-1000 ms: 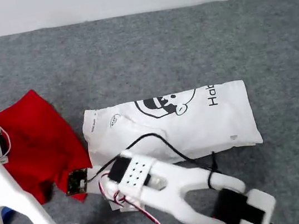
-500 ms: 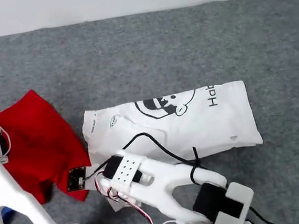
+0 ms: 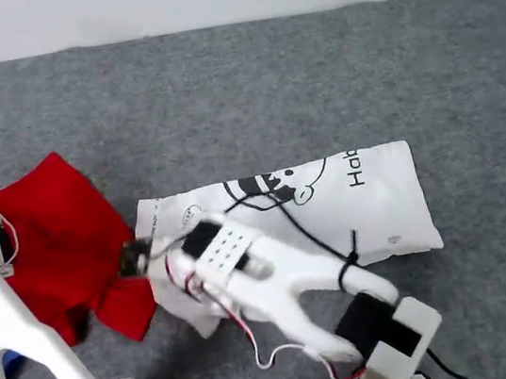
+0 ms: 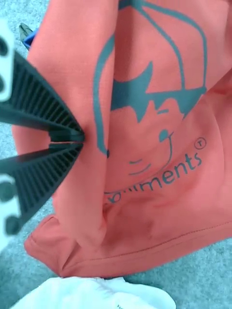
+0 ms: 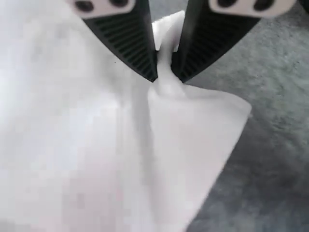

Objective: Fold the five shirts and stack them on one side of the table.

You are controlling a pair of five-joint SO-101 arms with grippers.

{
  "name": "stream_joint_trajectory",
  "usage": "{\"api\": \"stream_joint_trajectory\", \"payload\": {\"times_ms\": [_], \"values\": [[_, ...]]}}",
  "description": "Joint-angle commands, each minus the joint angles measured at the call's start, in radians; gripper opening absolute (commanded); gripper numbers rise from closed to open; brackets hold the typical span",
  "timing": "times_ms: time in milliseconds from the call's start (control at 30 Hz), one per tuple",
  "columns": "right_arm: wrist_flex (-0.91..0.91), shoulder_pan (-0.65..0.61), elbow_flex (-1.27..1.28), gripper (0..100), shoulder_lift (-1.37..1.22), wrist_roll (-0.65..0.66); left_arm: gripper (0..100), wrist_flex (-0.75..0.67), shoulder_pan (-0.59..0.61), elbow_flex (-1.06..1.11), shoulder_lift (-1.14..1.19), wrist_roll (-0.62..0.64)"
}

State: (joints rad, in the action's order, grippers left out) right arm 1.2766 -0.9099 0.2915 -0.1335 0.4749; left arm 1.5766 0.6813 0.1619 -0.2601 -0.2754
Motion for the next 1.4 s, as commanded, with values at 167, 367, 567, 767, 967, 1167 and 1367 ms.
{"api": "stream_joint_trajectory", "payload": {"times_ms": [167,367,567,767,967,1167,1367], "values": [[0.039,0.142,-0.21,0.9,0.019,0.074,2,-0.018,-0.008,0.001,-0.041,0.003],[0.045,0.202,-0.353,0.9,-0.11,0.084,2,-0.023,-0.008,0.053,-0.048,0.0],[0.071,0.251,-0.471,17.1,-0.248,0.08,2,-0.035,-0.008,0.059,-0.048,0.0],[0.157,0.268,-0.595,19.9,-0.305,0.021,2,-0.037,-0.006,0.059,-0.048,0.0],[0.311,0.263,-0.776,19.8,-0.302,-0.017,2,-0.037,-0.006,0.059,-0.048,-0.002],[0.501,0.213,-0.976,8.8,-0.306,-0.02,2,-0.054,-0.006,0.059,-0.044,-0.002],[0.51,0.142,-0.985,4.0,-0.321,-0.021,2,-0.064,-0.008,0.059,-0.043,-0.002]]}}
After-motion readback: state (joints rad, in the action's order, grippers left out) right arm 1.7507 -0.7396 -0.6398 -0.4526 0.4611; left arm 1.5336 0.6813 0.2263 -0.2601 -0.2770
